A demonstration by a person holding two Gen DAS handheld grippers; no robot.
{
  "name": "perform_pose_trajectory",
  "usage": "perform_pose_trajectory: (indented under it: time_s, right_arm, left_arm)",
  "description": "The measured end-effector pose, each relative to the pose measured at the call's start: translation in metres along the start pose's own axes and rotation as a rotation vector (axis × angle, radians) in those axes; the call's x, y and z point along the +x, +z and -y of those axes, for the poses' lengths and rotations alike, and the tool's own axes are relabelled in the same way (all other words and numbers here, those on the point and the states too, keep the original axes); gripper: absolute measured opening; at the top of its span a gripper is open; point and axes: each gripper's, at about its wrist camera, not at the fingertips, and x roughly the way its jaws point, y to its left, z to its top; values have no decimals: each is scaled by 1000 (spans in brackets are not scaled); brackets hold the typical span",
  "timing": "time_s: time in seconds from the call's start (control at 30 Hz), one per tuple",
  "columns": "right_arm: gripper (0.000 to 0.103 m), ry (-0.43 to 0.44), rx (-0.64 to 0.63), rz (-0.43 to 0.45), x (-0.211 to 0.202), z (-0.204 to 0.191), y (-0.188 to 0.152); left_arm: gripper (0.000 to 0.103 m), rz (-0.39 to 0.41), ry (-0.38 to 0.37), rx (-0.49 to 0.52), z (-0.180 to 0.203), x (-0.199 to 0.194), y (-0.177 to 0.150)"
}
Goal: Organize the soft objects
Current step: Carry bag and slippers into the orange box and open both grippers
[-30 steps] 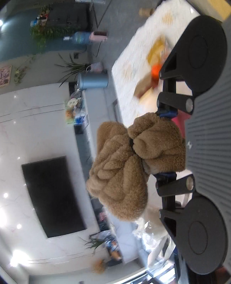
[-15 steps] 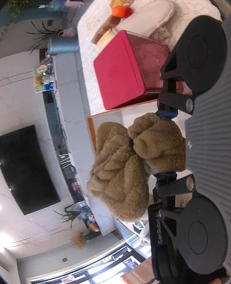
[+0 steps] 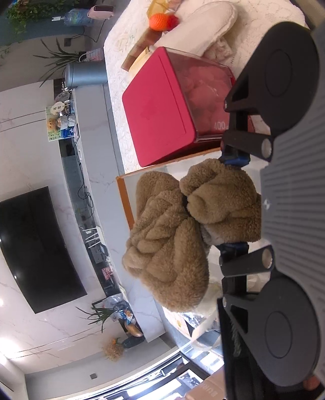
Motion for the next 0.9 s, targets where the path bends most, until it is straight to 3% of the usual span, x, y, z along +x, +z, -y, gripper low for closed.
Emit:
perform_pose_trajectory:
  time_s: [0.03,0.17,0.3,0.43,0.67,0.77,0.9]
  right_arm:
    - [52,-8,-8,-6,-1,-1,-1]
    - [52,-46,-63,-20,1,-9,-2]
    - [52,-53,-80,-39,3,-15,-2]
    - [53,-108,-110,-30,7,-23,-6]
    - [58,-197,-243,-31,15,-39,-17]
    - [69,-172,-258,-37,16,-38,-18]
    - [70,-175,-269,-37,17,-38,-17]
  left_arm:
    - [88,10,-6,-19,-3,-6,1]
    - [89,67,-59,-43,-15,-32,7]
    - [90,117,21,-72,-27,-40,12]
    - [90,105,73,-93,-37,-33,16]
    - [90,101,68,-90,-43,-28,16]
    - [90,89,60,-54,-40,-27,13]
    - [90,94,70,-32,-36,-28,12]
